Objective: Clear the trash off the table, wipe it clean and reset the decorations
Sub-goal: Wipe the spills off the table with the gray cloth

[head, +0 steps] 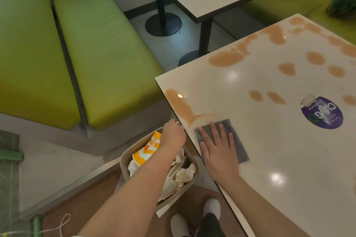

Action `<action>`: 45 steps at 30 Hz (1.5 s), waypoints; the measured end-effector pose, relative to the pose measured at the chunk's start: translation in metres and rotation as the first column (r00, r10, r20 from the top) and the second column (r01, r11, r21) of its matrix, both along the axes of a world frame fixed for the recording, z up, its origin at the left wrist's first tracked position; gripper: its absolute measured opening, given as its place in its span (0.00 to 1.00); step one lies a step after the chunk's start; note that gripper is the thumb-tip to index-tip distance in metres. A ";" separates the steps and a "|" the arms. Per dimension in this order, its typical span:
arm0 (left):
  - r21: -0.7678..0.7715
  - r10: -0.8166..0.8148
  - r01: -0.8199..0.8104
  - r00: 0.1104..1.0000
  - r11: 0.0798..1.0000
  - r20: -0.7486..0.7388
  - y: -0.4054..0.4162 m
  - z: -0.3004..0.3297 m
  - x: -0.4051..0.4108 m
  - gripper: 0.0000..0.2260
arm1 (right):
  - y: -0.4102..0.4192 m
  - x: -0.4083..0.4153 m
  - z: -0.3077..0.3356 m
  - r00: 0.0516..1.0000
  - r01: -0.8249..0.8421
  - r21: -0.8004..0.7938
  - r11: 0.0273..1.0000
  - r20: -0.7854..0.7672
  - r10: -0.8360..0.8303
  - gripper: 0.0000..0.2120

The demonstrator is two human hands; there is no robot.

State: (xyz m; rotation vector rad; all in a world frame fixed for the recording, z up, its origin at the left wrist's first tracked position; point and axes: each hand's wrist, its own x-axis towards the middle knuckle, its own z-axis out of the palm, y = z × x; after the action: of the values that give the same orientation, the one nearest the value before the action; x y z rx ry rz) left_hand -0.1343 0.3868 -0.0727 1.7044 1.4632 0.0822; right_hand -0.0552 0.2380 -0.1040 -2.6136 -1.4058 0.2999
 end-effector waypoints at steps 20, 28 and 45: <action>-0.140 0.045 -0.059 0.994 0.988 -0.102 0.024 0.001 0.015 0.03 | 0.050 0.109 0.004 0.992 -0.121 -0.052 0.991 -0.044 0.119 0.27; -0.179 0.049 -0.064 0.995 0.982 -0.086 0.026 0.000 0.013 0.06 | 0.009 0.054 0.000 0.999 -0.034 0.033 0.999 -0.009 0.034 0.25; -0.307 0.161 -0.147 0.987 0.940 0.021 0.039 -0.001 0.001 0.12 | 0.027 0.020 0.007 0.972 -0.001 0.201 0.980 -0.231 0.048 0.26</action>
State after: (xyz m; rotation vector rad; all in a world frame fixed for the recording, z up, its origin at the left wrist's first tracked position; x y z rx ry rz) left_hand -0.1329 0.4255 -0.0732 1.3304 1.4886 -0.0196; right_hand -0.0351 0.2652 -0.0969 -2.3155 -1.3157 0.4315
